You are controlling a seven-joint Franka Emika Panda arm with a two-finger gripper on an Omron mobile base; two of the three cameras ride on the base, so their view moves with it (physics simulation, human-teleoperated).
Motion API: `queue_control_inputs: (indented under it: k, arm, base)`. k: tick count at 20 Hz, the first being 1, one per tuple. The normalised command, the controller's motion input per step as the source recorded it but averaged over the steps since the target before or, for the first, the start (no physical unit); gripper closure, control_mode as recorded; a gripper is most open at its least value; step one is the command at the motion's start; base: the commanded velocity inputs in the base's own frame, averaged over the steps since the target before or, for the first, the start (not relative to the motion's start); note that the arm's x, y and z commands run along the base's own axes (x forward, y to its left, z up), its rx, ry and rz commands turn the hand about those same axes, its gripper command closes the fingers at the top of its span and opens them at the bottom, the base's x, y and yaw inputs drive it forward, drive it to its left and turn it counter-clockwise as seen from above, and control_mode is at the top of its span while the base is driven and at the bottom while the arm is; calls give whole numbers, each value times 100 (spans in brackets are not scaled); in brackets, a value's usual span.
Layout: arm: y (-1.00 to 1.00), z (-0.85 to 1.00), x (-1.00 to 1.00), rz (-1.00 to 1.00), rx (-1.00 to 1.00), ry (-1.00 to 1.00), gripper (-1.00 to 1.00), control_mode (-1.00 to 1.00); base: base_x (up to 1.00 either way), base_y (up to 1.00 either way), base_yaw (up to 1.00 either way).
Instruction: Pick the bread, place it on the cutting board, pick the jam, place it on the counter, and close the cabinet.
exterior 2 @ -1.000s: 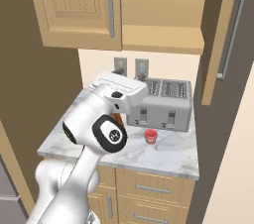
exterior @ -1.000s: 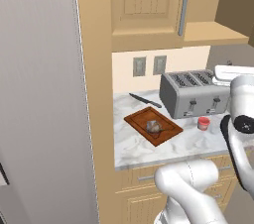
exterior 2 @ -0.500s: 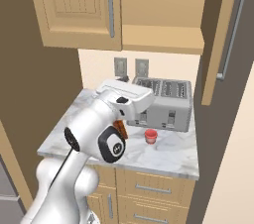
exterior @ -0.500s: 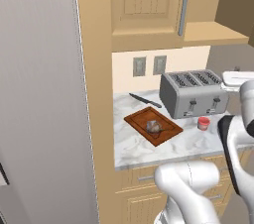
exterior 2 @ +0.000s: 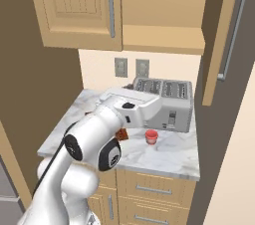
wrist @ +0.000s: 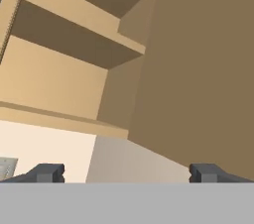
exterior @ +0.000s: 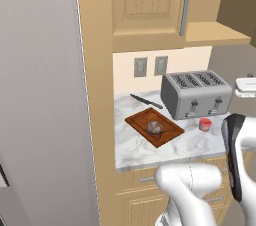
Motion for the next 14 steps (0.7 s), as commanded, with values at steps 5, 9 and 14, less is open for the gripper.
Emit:
queue_control_inputs:
  k: [5, 9, 14]
  arm:
    - [-15, 1, -39, 0, 0, 2, -100, -100]
    - [-9, 0, -39, 0, 0, 1, -100, -100]
    - [-3, 0, -38, 0, 0, 0, -100, -100]
  base:
    - [0, 0, 0]
    - [0, 0, 0]
    - [0, 0, 0]
